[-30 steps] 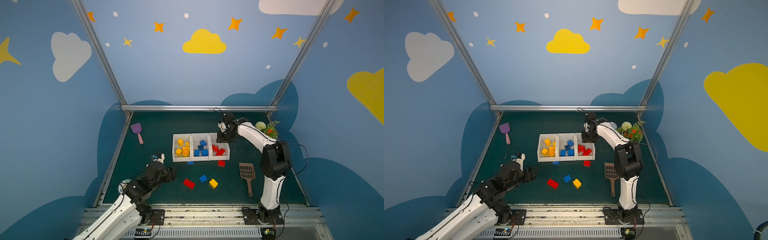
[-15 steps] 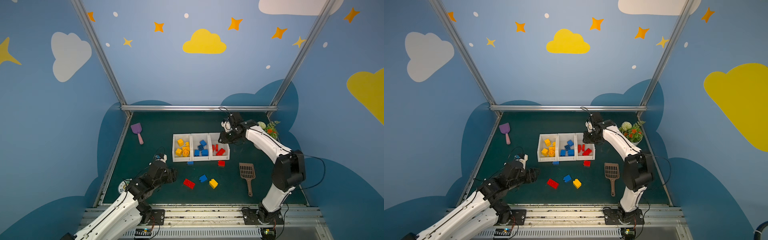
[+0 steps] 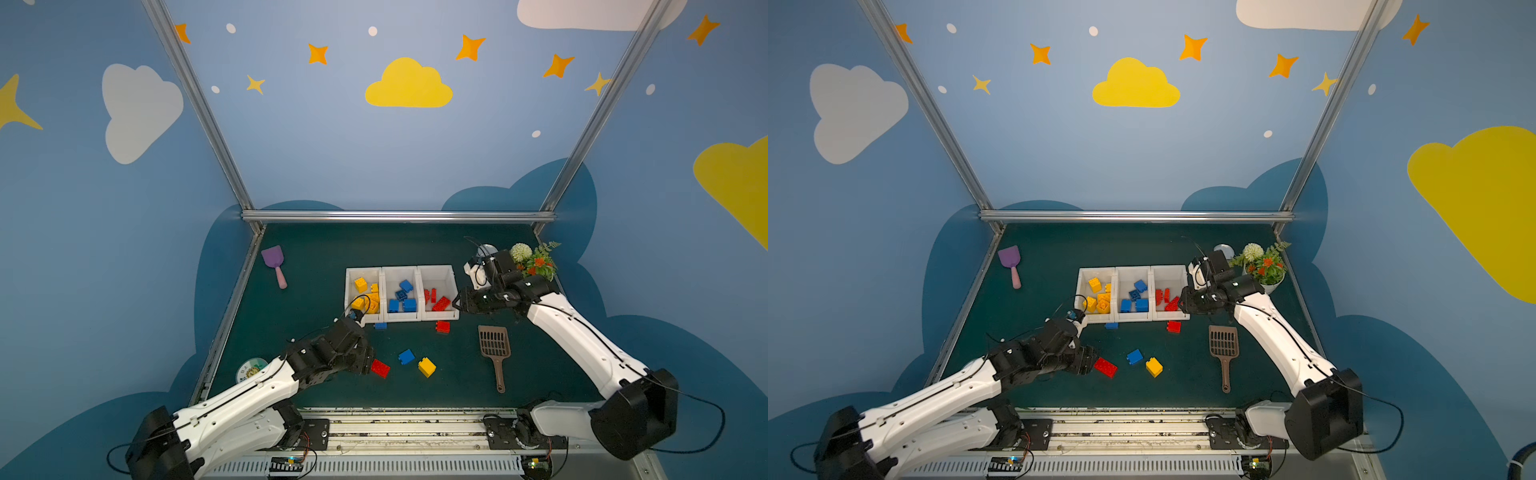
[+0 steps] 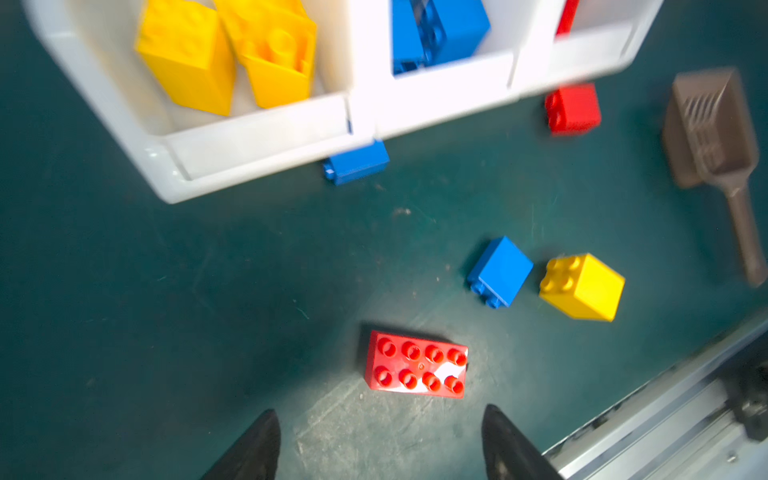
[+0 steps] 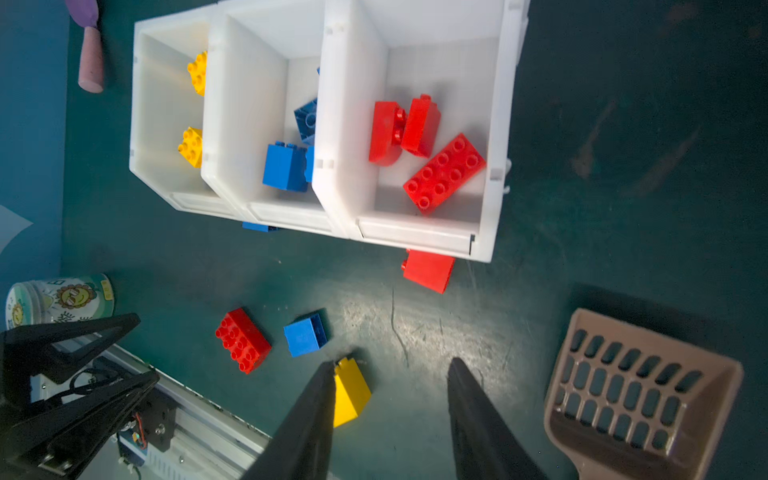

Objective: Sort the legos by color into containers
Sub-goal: 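Raise the right gripper while the left lowers toward the long red brick, then grasp the long red brick with the left gripper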

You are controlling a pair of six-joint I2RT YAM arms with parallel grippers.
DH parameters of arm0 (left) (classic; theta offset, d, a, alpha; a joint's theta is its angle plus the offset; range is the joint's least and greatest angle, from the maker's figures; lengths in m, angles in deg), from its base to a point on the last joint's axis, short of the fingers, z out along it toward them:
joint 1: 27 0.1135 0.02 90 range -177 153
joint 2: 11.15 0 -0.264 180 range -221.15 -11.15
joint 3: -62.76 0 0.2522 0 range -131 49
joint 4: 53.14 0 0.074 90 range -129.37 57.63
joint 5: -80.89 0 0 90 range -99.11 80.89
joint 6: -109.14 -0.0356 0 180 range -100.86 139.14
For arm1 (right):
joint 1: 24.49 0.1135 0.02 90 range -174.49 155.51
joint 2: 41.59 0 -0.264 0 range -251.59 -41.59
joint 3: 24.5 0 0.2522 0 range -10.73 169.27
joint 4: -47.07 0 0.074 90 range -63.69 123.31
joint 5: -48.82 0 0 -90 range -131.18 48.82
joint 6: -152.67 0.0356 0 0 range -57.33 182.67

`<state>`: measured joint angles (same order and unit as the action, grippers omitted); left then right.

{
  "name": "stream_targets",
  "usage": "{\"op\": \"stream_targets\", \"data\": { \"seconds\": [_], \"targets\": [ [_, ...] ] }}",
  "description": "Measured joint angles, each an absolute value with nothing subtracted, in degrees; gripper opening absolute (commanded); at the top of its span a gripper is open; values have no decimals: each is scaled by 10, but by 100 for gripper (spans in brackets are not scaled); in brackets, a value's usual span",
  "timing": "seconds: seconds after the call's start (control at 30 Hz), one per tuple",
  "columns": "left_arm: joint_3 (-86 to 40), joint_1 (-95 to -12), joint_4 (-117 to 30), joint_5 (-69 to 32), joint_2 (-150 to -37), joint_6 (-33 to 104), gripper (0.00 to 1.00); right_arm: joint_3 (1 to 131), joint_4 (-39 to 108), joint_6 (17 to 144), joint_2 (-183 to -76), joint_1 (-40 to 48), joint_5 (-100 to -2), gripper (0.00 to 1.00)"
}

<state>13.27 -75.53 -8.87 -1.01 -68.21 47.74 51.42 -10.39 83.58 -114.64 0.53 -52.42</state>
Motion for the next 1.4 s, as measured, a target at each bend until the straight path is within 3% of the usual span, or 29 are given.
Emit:
{"op": "stream_targets", "data": {
  "seconds": [0.33,0.73,1.03,1.4],
  "targets": [
    [90,-798,-90,-4,-819,442,90,427,-91,864,-1078,5,-519,50],
    [63,-813,-99,-19,-925,452,90,406,-86,882,-1064,5,-516,50],
    [4,-826,-75,-19,-1020,464,79,403,-85,895,-1059,5,-511,50],
    [-29,-846,-46,3,-1049,476,61,395,-85,911,-1052,5,-491,49]
  ]
}}
